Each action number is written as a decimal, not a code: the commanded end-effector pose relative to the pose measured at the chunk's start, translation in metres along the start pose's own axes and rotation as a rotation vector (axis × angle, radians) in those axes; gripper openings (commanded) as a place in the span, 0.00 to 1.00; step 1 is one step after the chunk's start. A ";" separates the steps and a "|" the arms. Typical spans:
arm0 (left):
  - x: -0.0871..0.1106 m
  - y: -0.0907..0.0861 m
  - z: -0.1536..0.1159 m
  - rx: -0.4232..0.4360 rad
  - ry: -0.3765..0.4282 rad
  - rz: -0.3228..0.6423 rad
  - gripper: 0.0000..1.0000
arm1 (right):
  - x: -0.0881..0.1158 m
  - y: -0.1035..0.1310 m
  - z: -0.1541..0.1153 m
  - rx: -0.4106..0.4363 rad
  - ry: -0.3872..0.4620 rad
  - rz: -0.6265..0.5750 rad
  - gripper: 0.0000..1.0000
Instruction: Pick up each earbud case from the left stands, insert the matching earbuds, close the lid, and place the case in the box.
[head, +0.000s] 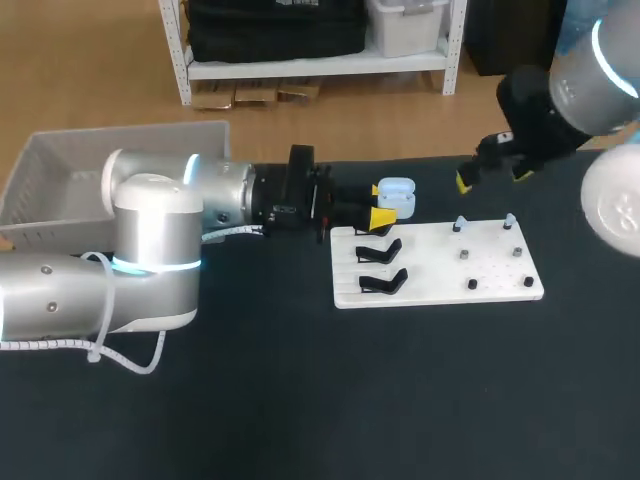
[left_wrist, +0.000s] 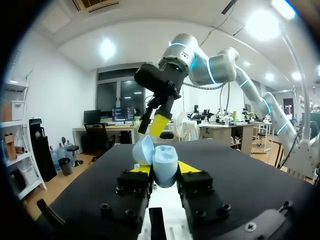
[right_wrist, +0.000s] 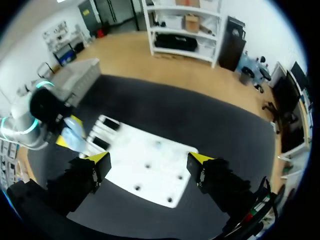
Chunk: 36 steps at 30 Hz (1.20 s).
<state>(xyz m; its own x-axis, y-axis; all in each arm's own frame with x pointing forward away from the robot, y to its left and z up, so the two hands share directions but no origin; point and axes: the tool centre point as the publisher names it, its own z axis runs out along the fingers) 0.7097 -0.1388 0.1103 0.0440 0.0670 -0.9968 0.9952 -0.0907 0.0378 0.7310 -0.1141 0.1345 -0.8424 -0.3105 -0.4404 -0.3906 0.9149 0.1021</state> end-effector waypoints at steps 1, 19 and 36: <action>0.001 0.000 0.001 -0.004 -0.004 0.003 0.00 | -0.002 -0.007 0.014 0.131 0.099 -0.010 1.00; 0.001 0.000 0.001 -0.004 -0.004 0.003 0.00 | 0.032 -0.051 0.061 0.178 0.277 -0.091 0.65; 0.001 0.000 0.001 -0.004 -0.004 0.003 0.00 | 0.031 -0.060 0.086 0.182 0.311 -0.103 0.44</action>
<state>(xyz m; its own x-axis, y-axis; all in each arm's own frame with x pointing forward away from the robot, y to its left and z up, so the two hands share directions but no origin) 0.7097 -0.1388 0.1103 0.0439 0.0670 -0.9968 0.9952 -0.0906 0.0378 0.7562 -0.1580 0.0403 -0.8836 -0.4432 -0.1509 -0.4328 0.8962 -0.0976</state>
